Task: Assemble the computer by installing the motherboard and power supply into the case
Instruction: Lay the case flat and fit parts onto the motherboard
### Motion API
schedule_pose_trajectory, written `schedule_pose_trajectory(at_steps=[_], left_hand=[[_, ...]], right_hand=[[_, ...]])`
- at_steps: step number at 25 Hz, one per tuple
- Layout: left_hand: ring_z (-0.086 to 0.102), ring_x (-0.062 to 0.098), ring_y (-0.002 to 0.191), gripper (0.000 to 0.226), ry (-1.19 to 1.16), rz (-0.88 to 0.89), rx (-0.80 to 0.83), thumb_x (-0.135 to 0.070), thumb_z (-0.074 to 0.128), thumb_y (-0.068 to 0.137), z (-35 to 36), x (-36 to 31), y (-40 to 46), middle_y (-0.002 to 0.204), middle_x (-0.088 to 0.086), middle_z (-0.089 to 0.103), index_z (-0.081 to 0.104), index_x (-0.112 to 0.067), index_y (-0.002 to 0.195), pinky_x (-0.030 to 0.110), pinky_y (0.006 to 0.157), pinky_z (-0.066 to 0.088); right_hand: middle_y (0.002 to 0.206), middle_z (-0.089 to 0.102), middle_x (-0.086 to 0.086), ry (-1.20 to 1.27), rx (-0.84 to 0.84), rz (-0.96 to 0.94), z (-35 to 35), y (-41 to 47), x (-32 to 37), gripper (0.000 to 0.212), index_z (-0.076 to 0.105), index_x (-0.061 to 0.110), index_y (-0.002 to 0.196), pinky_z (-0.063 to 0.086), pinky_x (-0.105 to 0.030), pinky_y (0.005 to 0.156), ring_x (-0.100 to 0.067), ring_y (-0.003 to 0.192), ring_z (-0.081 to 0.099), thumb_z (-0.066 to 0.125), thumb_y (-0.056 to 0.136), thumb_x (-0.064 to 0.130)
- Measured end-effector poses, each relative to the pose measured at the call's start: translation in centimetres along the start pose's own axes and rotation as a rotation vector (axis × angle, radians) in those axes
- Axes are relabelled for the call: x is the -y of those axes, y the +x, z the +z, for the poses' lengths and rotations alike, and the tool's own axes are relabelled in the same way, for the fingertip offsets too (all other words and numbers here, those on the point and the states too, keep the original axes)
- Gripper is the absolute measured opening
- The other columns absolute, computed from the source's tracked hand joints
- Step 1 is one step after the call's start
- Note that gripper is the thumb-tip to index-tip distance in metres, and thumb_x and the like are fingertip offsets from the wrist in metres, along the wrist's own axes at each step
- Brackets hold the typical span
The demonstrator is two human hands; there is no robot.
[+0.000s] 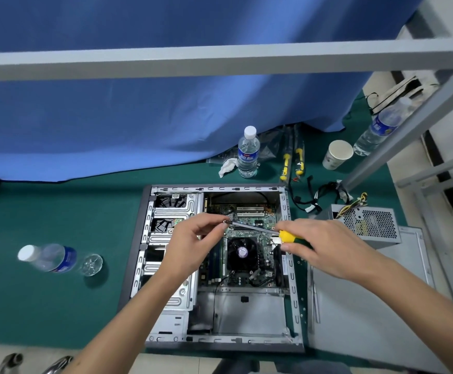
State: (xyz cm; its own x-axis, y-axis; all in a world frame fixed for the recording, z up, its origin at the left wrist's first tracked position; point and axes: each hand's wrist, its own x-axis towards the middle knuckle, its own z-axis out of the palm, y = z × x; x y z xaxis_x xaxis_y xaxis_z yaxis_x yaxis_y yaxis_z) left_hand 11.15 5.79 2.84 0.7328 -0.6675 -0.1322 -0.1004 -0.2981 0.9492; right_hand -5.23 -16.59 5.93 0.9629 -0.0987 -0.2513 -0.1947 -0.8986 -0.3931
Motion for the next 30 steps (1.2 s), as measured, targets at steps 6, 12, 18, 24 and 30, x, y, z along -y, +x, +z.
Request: schedule_pose_trajectory(at_steps=[6,12,18,24,30], left_hand=[[0.066,0.001,0.083,0.017,0.263,0.176,0.063,-0.011,0.070,0.090,0.1,-0.5,0.7,0.091,-0.013,0.072,0.077,-0.018,0.104,0.012,0.076,0.050],[0.067,0.011,0.084,0.019,0.649,0.327,0.257,-0.019,0.066,0.094,0.1,0.0,2.3,0.098,-0.005,0.073,0.075,-0.015,0.110,0.020,0.076,0.050],[0.070,0.006,0.084,0.023,0.554,-0.008,0.462,-0.024,0.065,0.095,1.3,2.9,3.9,0.097,-0.002,0.076,0.073,-0.013,0.114,0.022,0.080,0.056],[0.058,-0.008,0.075,0.020,0.515,-0.071,0.438,-0.025,0.068,0.093,4.5,5.2,6.8,0.103,-0.004,0.073,0.074,-0.017,0.110,0.002,0.066,0.041],[0.064,0.020,0.102,0.022,0.667,0.004,0.429,-0.028,0.064,0.096,8.3,7.5,10.2,0.113,0.000,0.071,0.070,-0.017,0.113,0.032,0.088,0.050]], right_hand=[[0.118,0.063,0.021,-0.065,0.007,-0.027,-1.1,-0.5,-0.5,0.041,0.043,0.043,0.135,0.052,-0.031,0.083,-0.006,0.099,0.064,0.044,0.097,0.056],[0.097,0.056,0.011,-0.402,0.085,-0.086,-3.2,1.4,-0.3,0.040,0.045,0.039,0.134,0.045,-0.028,0.060,-0.014,0.078,0.062,0.046,0.097,0.054],[0.102,0.046,0.009,-0.057,0.435,0.094,-5.9,4.9,-0.9,0.046,0.050,0.039,0.120,0.046,-0.029,0.061,-0.006,0.073,0.054,0.064,0.080,0.022],[0.090,0.071,0.002,0.514,0.145,0.209,-8.0,6.9,-2.9,0.024,0.063,0.025,0.092,0.056,-0.044,0.067,-0.020,0.066,0.068,0.081,0.077,0.021],[0.089,0.054,0.004,0.320,0.123,0.238,-7.2,9.5,-4.1,0.019,0.053,0.031,0.096,0.042,-0.022,0.049,-0.005,0.055,0.052,0.065,0.084,0.022]])
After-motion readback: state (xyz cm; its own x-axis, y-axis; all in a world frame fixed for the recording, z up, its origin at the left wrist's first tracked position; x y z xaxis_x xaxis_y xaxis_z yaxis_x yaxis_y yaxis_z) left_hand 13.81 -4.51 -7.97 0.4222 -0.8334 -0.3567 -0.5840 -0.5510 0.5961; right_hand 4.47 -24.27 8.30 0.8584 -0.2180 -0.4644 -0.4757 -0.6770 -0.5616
